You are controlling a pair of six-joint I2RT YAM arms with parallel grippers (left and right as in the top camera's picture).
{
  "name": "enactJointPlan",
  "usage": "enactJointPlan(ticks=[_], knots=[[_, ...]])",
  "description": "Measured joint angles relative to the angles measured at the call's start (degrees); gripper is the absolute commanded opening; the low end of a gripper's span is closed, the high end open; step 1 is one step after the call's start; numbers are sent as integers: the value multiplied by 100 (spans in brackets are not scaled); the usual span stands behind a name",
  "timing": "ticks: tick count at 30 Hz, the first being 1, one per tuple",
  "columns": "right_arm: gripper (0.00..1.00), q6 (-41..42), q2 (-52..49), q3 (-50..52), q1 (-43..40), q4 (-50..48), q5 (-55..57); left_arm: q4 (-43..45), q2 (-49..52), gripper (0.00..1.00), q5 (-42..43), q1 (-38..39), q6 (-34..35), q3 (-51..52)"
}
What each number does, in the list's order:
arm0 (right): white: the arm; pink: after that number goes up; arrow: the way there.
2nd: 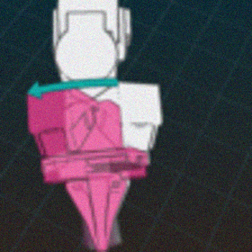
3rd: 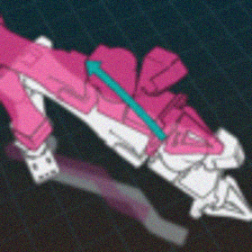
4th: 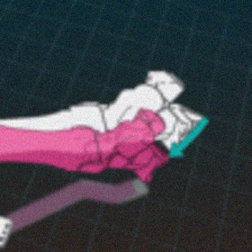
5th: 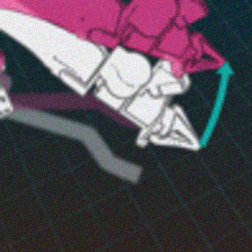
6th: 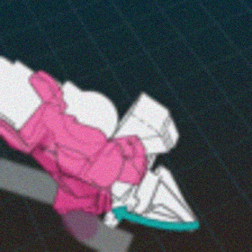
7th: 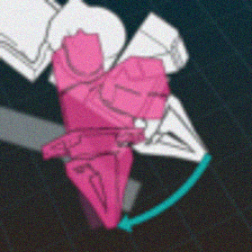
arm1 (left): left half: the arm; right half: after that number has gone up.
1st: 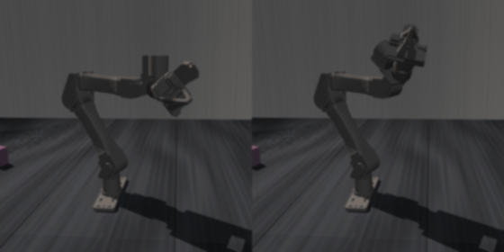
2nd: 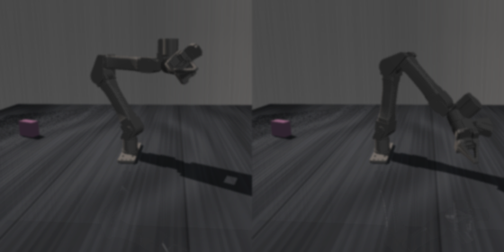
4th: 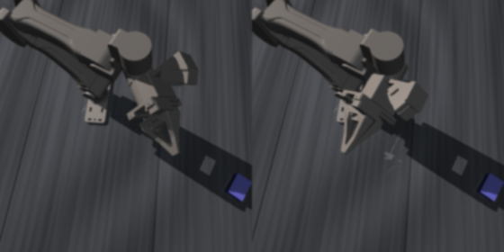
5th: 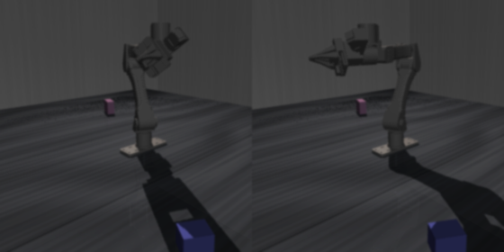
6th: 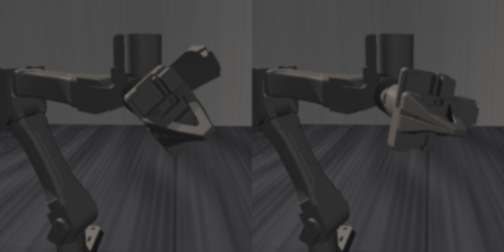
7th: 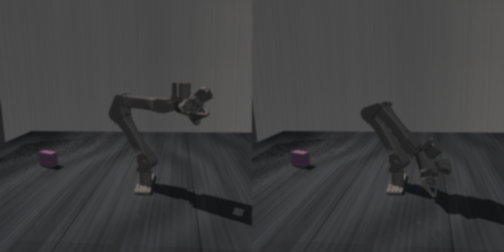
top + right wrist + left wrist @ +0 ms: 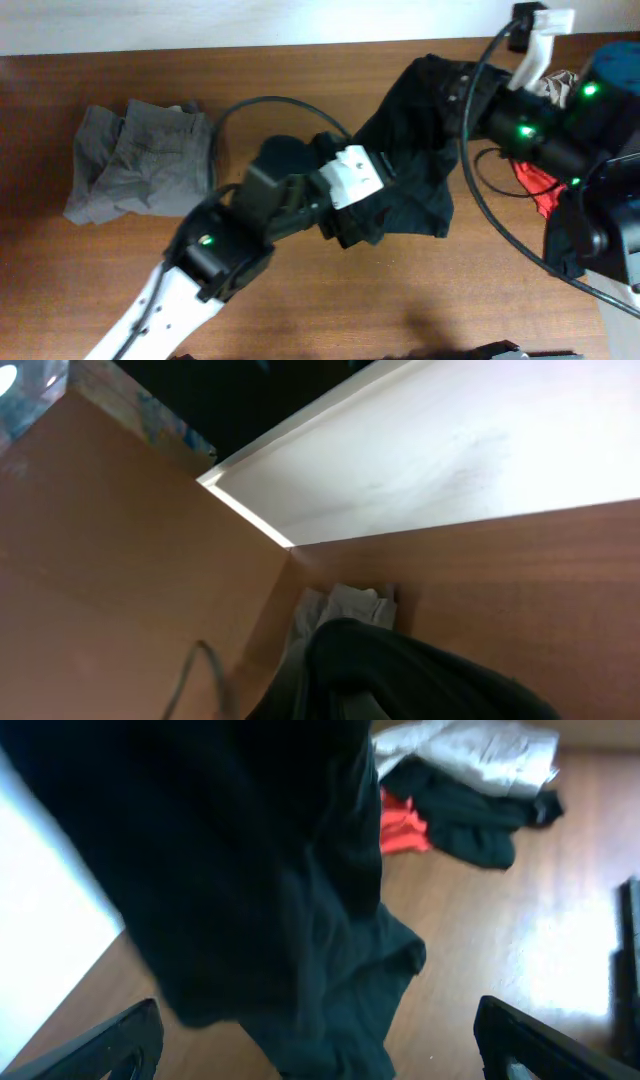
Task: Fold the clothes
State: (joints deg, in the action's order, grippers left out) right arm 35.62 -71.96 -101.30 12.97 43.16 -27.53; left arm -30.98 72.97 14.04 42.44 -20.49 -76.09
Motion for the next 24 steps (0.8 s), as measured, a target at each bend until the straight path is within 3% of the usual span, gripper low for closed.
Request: enactJointPlan(ticks=[9,11,15,24], knots=[[4,313,-33,0,651,11,691,173,363,98,-997,186,-103,0],[4,323,-33,0,651,42,723,175,363,95,-1178,186,-103,0],[4,339,-33,0,651,127,761,199,365,74,-1519,186,-162,0],[4,310,-33,0,654,339,752,444,365,72,-2251,186,-162,0]])
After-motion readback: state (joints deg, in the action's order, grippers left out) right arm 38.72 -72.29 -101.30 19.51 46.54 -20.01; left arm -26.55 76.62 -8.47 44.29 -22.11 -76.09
